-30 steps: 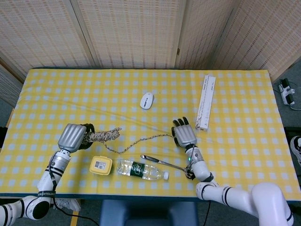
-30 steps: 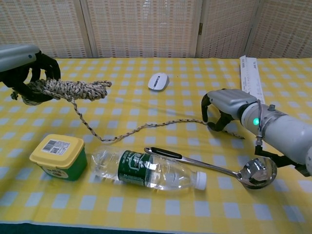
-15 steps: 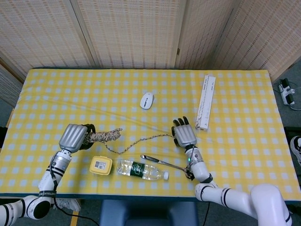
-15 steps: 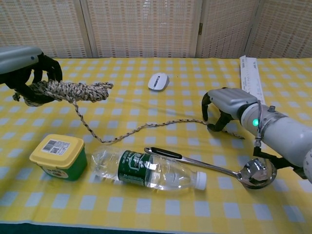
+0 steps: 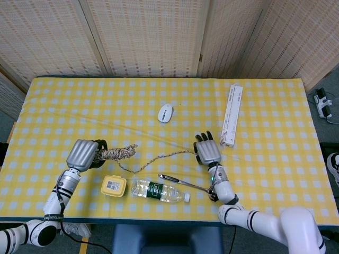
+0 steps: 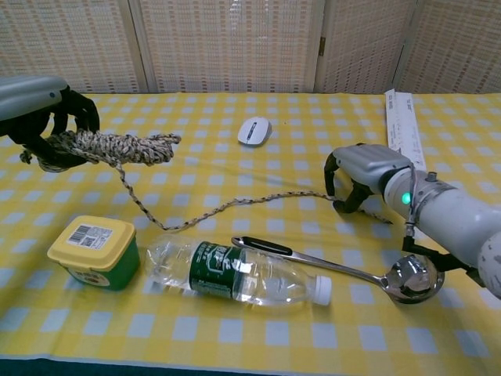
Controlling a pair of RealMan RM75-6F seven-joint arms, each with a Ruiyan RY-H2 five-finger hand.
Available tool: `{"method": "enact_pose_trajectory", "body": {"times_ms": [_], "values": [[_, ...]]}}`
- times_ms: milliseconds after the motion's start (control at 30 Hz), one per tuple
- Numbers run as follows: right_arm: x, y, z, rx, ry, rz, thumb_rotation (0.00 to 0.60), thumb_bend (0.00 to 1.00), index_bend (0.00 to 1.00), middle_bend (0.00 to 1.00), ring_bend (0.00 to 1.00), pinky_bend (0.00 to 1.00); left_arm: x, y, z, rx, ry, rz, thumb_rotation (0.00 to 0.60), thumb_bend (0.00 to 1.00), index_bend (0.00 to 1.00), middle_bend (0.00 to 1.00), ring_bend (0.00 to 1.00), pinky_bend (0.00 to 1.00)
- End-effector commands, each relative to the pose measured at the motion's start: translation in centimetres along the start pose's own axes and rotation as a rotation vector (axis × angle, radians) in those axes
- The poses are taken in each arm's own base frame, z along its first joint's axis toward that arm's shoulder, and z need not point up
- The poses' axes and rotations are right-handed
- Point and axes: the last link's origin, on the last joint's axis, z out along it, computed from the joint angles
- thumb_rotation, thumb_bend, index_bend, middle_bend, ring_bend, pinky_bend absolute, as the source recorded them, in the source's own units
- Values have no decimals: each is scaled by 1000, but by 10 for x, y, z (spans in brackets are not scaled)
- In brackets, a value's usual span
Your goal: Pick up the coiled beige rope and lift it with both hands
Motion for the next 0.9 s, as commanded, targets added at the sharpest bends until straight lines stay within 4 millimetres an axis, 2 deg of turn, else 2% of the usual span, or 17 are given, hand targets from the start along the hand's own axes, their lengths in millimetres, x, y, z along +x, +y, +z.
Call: {"method": "enact_pose_trajectory", "body": {"times_ms": [33,400,567,733,900], "values": [[0,0,0,1,-2,-1,600,378,553,209,110,45,0,0,0,1,0,0,600,449,679,671,642,739],[0,0,1,3,-7,-8,600,382,579,231,120,45,-2,-2,0,5,0,-2,600,450,679,671,642,739],[5,2,-1,5,13,7,600,443,602,249,133,45,0,1,1,0,13,-46,600,451,679,671,643,739],[21,4,-9,22,62,34,600,477,623,265,146,45,7,11,4,-44,49,-143,600,452,679,672,645,739],[51,3,-20,54,124,88,600,515,630,271,159,45,12,31,8,-118,88,-220,600,469,679,672,645,739]]}}
